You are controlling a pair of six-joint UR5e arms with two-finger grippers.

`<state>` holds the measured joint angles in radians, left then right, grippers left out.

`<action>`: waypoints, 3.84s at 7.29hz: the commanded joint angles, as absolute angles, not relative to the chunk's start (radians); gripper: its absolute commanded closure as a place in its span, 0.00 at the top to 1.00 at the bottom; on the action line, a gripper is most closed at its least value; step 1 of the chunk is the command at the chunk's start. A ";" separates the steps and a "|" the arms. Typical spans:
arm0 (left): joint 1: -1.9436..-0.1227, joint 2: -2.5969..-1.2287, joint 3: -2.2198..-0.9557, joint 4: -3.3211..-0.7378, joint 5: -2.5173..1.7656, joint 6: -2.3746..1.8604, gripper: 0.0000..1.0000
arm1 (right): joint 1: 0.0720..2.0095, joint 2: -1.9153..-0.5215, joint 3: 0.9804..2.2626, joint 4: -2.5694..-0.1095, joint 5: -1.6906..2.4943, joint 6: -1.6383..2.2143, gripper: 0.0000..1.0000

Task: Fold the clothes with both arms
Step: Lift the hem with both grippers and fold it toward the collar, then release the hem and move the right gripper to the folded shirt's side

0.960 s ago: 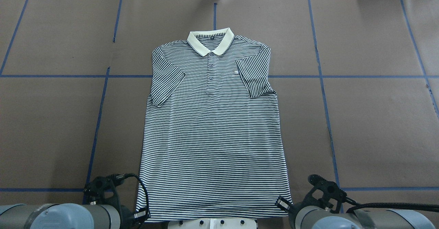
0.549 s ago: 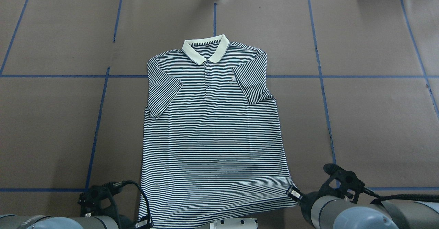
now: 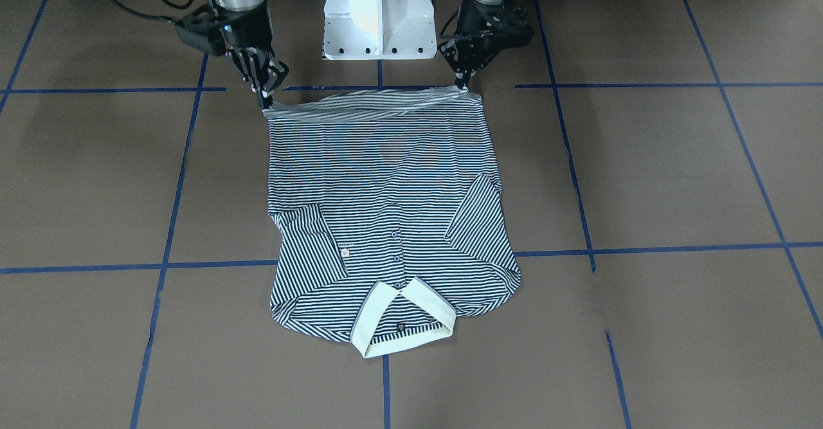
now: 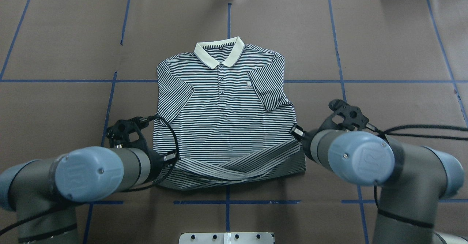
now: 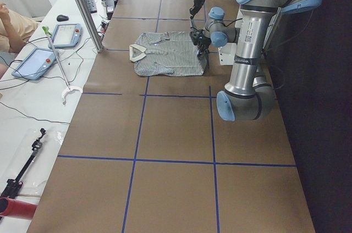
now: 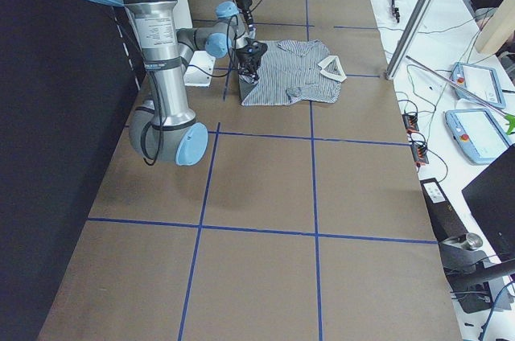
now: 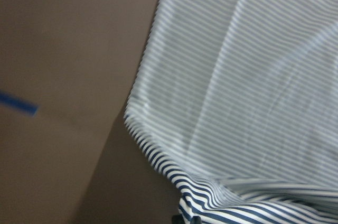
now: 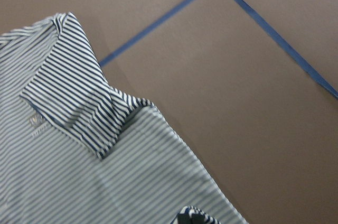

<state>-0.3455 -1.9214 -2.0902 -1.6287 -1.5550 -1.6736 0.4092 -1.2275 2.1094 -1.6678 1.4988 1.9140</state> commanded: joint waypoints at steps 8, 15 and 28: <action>-0.676 -2.150 -1.387 -2.117 -1.508 -1.374 0.00 | 0.767 -0.779 1.187 -1.221 1.686 1.735 0.00; -0.680 -2.149 -1.379 -2.151 -1.511 -1.373 0.48 | 0.762 -0.768 1.175 -1.193 1.686 1.723 0.64; -0.704 -2.071 -1.476 -2.191 -1.494 -1.342 0.50 | 0.528 -1.204 1.712 -1.203 1.704 1.832 0.74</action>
<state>-0.6985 -2.0704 -1.4752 -2.1907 -1.5045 -1.3435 0.5317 -1.2037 1.7150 -1.2026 1.7044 1.8317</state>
